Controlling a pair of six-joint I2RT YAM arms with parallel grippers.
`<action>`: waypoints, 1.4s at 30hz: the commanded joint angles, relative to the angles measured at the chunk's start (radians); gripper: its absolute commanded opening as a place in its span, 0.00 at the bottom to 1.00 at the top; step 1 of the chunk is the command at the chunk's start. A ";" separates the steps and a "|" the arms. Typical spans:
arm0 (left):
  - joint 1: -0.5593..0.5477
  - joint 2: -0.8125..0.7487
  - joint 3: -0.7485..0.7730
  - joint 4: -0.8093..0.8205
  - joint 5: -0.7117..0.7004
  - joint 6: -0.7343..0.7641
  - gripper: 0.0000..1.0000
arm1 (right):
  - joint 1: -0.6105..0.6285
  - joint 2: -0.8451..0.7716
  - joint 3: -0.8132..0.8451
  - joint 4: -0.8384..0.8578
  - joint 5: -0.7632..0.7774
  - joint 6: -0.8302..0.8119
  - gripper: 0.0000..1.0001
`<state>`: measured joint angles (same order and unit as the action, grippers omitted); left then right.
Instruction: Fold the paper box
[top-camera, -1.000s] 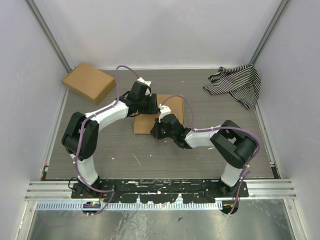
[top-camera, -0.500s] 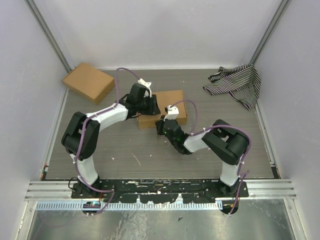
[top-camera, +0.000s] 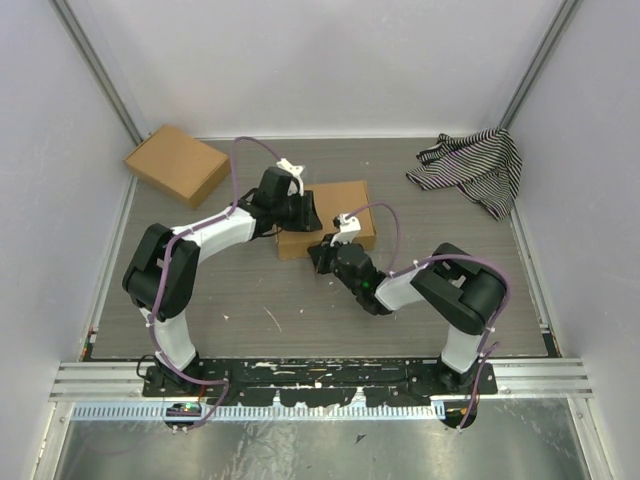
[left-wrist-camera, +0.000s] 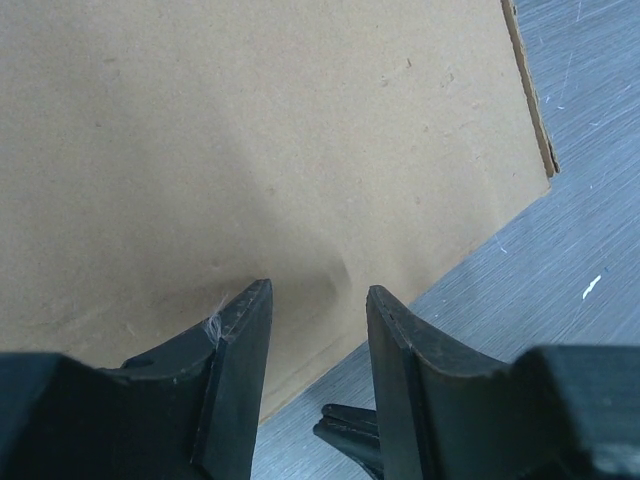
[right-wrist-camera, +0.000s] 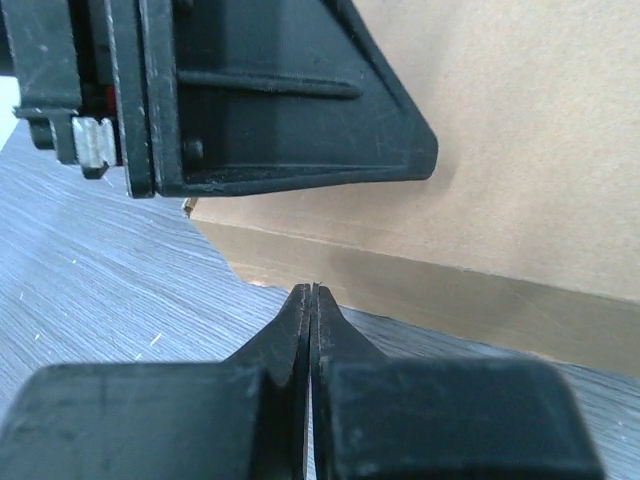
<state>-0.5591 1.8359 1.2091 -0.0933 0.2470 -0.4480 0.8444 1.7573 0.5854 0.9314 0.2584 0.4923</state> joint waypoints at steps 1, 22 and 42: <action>-0.003 0.000 -0.007 -0.122 0.001 0.037 0.50 | 0.006 0.043 0.039 0.102 -0.031 -0.006 0.01; 0.003 -0.400 -0.108 -0.135 -0.326 0.112 0.85 | -0.158 -0.423 0.152 -0.779 0.350 -0.183 0.52; 0.058 -0.314 -0.259 -0.086 -0.299 -0.009 0.83 | -0.577 -0.133 0.286 -0.804 -0.568 -0.001 0.54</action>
<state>-0.5079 1.4685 0.9257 -0.2203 -0.0864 -0.4358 0.2626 1.6409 0.8871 0.0975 -0.2146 0.4690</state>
